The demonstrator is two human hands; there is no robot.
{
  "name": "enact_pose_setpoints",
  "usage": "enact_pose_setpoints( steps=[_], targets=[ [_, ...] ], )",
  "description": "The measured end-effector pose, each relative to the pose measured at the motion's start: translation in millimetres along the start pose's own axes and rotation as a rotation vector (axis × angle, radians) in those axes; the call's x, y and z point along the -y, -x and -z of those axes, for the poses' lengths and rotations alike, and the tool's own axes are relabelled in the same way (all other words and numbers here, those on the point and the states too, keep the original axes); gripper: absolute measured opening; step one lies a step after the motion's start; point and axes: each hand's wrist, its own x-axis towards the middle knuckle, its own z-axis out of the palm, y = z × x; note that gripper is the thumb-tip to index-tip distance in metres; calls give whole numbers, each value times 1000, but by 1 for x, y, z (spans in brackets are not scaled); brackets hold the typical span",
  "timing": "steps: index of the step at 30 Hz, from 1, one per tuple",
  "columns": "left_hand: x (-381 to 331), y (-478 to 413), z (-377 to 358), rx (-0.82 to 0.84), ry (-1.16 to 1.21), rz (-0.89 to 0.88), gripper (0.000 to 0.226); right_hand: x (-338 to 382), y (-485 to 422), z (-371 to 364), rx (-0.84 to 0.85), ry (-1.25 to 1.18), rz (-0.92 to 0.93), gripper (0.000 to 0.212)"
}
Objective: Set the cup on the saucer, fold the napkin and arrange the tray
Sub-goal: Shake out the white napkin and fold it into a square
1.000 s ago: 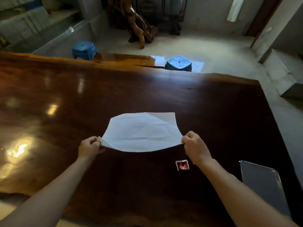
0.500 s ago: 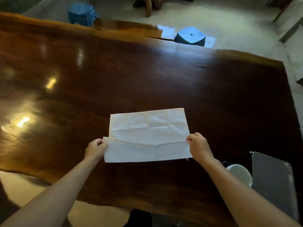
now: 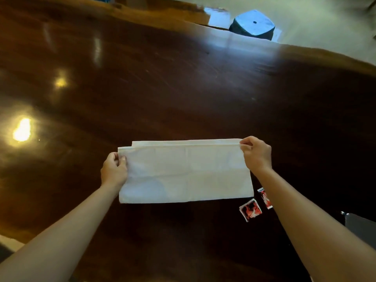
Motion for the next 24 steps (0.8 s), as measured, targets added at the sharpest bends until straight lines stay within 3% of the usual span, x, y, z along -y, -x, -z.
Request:
enact_pose_setpoints(
  steps=[15, 19, 24],
  targets=[
    [8, -38, -43, -81, -14, -93, 20, -19, -52, -56, -218, -141, -153, 10],
    [3, -38, -40, -113, -24, -90, 21, -20, -54, -51, -192, -162, -157, 29],
    [8, -9, -31, -55, -224, -150, 40, -33, -19, -41, -45, 132, -187, 60]
  ],
)
